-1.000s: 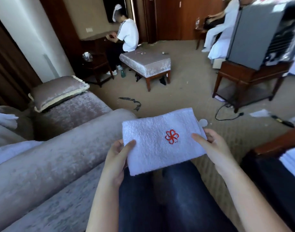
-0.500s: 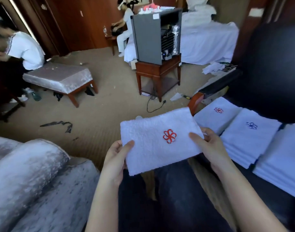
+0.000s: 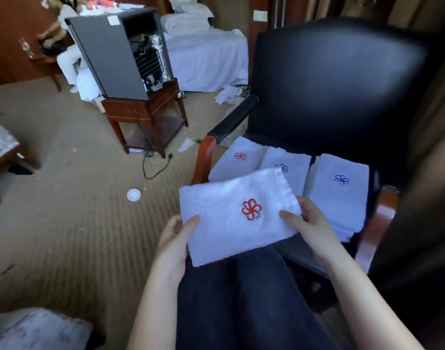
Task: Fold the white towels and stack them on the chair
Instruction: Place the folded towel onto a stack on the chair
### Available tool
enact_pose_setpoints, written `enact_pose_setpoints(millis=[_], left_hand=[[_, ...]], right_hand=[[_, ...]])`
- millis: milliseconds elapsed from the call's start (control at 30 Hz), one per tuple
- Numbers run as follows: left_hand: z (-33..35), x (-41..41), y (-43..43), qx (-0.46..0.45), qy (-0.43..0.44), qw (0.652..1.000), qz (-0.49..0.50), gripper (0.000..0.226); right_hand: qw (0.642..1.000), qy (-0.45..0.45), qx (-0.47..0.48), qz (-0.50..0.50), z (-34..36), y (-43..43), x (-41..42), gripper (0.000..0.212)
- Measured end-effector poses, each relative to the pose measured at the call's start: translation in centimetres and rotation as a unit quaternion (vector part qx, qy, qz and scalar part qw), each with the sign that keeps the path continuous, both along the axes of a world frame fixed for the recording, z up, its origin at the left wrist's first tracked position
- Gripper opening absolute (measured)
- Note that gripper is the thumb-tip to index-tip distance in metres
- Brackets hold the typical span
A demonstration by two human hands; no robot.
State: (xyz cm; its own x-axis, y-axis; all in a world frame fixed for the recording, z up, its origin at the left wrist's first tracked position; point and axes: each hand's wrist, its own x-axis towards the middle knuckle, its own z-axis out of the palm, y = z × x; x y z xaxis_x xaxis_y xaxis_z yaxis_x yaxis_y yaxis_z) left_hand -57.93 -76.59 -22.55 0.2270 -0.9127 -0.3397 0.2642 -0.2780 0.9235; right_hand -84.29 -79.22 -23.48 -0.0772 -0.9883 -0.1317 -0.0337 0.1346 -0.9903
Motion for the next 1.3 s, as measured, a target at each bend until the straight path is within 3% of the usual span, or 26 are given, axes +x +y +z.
enact_pose_setpoints(millis=[133,267,600,800,900,1133,1300], left_hand=[[-0.9,-0.4,-2.3,0.008,0.024,1.0,0.004,0.018],[-1.4,-0.7,-5.6,0.004,0.033,0.999,-0.004,0.032],[-4.0,-1.7,-20.5,0.026,0.018,0.999,-0.015,0.039],[-7.4,-2.2,-27.4,0.067,0.005,0.998,-0.001,0.014],[-9.1,-2.5,-29.0,0.098,0.008,0.995,0.018,0.015],[-13.1,-3.0,-29.4,0.149,-0.079,0.986,0.021,0.035],[-13.7,-3.1,-30.0,0.104,-0.159,0.981,0.038,0.04]], right_hand=[[1.0,0.025,-0.004,0.013,0.2,-2.0,-0.7,0.03],[0.997,0.068,-0.017,0.006,0.7,-6.1,-1.5,0.032],[0.979,0.195,-0.052,-0.012,0.8,-24.9,-1.4,0.033],[0.957,0.283,-0.036,0.046,-2.1,-36.2,-0.5,0.033],[0.941,0.33,-0.026,0.064,-4.3,-39.2,-0.3,0.036],[0.894,0.432,0.011,0.12,-8.7,-41.4,-1.4,0.036],[0.899,0.427,-0.024,0.092,-9.6,-42.4,-1.1,0.032]])
